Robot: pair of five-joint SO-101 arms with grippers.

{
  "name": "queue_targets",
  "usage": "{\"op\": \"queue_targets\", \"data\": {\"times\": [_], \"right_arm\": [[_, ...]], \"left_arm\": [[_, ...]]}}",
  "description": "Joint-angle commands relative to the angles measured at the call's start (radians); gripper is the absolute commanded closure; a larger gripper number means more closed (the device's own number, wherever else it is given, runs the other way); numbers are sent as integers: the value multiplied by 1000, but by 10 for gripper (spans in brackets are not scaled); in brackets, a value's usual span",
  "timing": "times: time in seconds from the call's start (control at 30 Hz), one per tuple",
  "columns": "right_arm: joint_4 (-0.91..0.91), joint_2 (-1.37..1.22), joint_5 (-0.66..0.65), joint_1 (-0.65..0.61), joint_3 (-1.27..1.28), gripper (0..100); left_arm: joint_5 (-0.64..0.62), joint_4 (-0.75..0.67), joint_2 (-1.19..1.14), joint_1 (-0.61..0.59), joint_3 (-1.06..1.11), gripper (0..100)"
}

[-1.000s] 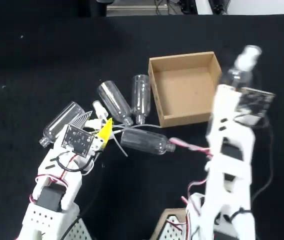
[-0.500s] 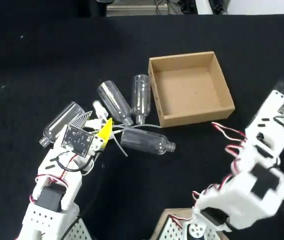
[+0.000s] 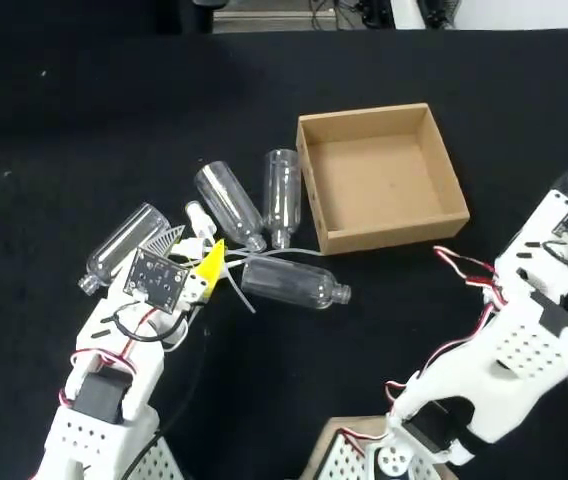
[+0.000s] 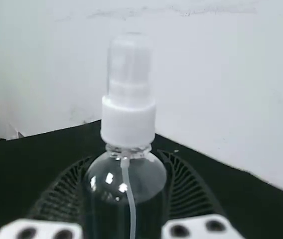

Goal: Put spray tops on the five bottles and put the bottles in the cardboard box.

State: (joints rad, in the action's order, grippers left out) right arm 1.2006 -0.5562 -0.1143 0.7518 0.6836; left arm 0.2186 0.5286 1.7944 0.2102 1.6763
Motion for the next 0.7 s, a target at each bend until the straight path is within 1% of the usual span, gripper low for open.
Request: {"op": "queue_targets", "data": {"times": [0.0,0.27,0.4,0.47,0.57,0.6,0.67], "right_arm": [[95,-28,-72,18,-53,987],[388,-231,-87,23,-53,985],[442,-280,-87,23,-47,980],[446,-282,-87,23,-18,936],[471,-277,-87,18,22,837],[483,-272,-83,18,36,828],[511,-263,-81,20,56,841]], "left_arm": [[-9,2,6,15,24,809],[-9,2,6,15,24,809],[-9,2,6,15,24,809],[-9,2,6,15,24,809],[-9,2,6,15,24,809],[-9,2,6,15,24,809],[-9,2,6,15,24,809]]}}
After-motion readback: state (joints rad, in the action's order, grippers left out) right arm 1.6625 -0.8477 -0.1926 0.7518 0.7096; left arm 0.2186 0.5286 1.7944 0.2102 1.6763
